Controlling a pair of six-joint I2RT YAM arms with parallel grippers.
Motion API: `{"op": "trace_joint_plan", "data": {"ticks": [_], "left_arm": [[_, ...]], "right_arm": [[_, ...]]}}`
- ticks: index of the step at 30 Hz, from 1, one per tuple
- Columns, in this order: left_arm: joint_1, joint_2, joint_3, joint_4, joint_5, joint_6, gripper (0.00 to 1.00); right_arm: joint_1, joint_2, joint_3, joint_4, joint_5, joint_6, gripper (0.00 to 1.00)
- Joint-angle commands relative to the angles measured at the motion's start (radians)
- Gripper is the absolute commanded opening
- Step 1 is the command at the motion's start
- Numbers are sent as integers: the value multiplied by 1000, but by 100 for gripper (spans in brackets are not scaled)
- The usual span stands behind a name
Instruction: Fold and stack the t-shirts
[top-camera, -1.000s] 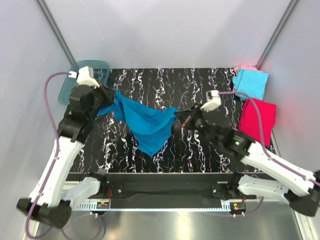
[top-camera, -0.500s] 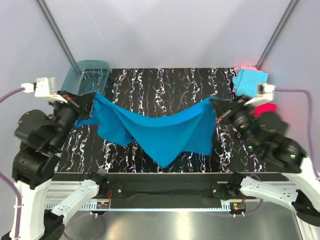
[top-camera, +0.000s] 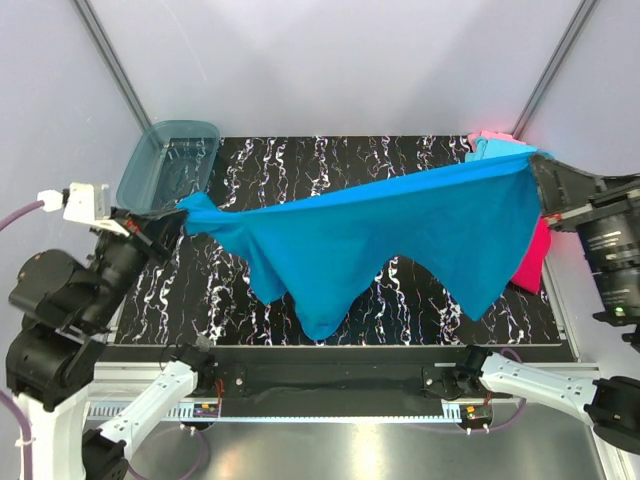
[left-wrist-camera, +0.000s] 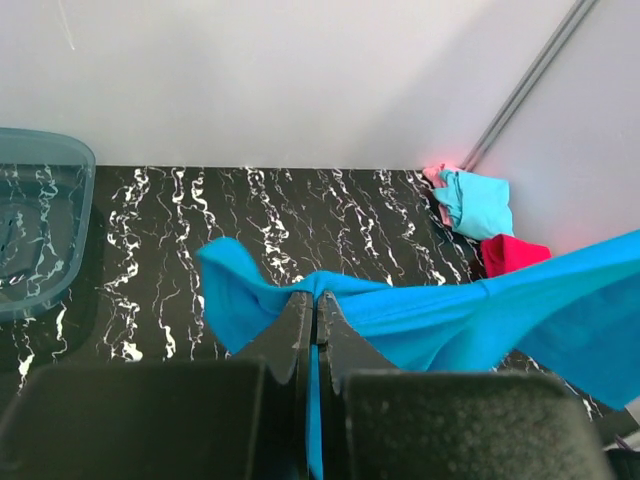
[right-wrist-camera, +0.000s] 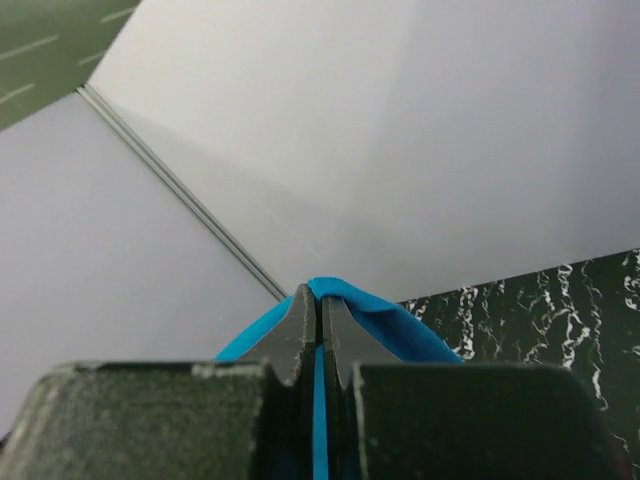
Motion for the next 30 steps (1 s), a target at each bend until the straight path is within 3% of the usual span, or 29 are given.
{"op": "trace_joint_plan", "data": {"ticks": [1,7,14,26,30], "left_arm": [[4,-48,33,-19,-19,44,0],[5,-26,154,-76,0,47,0],[42,60,327,-90,99,41,0],[40,294,618,-64,180,45,0],[40,301,640,-62,209,35,0]], "right_arm": [[2,-20,-73,-2,50,-15,0],[4,-69,-225,-31,1,78,0],[2,-129,-271,-68,-36,134,0],[4,-76,-130,-2,-28,14,0],[2,-57,-90,1,-68,11,0]]}}
